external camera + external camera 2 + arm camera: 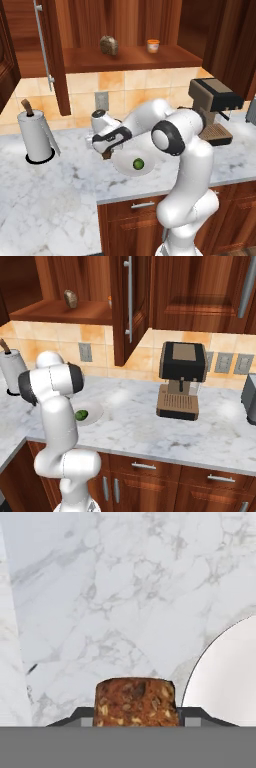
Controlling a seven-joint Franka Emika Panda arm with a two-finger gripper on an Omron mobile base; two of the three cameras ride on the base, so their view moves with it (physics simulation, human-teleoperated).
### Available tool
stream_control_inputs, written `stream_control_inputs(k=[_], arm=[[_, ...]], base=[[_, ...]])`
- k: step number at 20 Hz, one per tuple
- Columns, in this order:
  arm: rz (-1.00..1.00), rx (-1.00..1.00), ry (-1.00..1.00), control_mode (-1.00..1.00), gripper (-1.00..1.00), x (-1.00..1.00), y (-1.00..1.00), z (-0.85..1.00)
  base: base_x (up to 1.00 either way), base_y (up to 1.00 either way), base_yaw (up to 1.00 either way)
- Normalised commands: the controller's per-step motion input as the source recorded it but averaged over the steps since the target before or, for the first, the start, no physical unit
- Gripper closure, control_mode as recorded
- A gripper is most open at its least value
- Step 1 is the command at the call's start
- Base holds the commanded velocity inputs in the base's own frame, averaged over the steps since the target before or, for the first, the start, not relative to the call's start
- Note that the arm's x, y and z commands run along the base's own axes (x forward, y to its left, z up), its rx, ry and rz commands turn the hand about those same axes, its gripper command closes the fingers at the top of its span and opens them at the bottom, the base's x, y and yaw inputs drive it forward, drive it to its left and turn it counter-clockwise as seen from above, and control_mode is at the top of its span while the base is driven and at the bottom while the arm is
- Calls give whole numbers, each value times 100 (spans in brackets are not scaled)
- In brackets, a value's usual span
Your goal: Pick the avocado and bread from the counter and place them on the plate. Then pick the jam from the cabinet and place it next to the plate. Lastly close the cabinet door.
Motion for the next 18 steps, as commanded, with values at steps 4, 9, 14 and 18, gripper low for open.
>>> stream_control_inputs(k=[4,9,14,18], arm=[[-2,10,-23,-100,100,-34,-28,32],[-2,8,-9,-100,100,-39,-34,42],[-4,4,0,-100,100,-36,-34,39],[-8,3,1,-100,100,-18,-37,33]], base=[[0,0,0],[0,0,0],[0,0,0],[0,0,0]])
